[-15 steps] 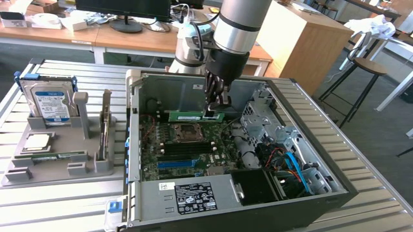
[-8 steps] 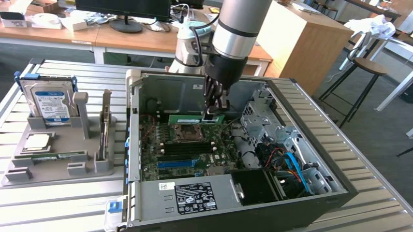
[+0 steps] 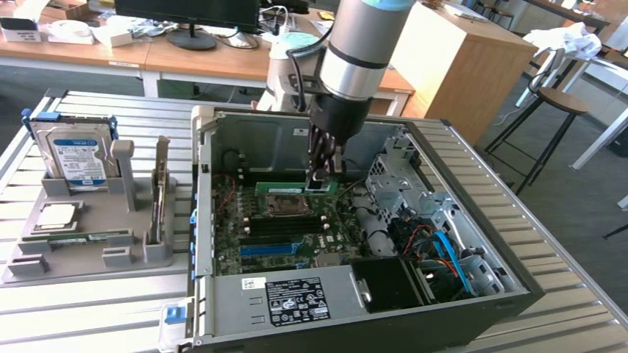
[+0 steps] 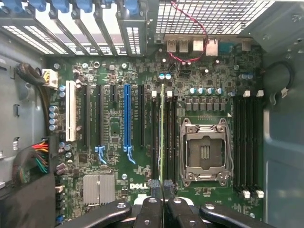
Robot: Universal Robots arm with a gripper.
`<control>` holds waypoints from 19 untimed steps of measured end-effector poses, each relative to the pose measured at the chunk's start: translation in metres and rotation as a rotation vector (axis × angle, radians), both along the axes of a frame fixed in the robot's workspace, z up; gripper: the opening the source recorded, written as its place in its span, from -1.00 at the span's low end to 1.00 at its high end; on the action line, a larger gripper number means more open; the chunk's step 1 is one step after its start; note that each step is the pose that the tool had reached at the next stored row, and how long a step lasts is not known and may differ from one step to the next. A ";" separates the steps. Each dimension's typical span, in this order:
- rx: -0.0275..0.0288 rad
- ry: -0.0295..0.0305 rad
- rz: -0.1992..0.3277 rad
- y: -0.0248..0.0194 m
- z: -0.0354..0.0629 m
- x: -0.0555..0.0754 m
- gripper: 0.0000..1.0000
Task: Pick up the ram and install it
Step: 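Pick up the ram and move it above insertion slot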
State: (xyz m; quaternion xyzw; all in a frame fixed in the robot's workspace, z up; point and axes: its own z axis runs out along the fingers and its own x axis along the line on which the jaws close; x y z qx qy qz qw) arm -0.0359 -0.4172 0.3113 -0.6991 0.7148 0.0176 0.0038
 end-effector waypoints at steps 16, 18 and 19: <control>0.0001 0.0000 0.000 -0.0088 -0.0078 0.000 -0.77; 0.0001 -0.0001 0.000 -0.0088 -0.0078 0.000 -0.77; 0.0001 -0.0001 0.000 -0.0088 -0.0081 0.000 -0.77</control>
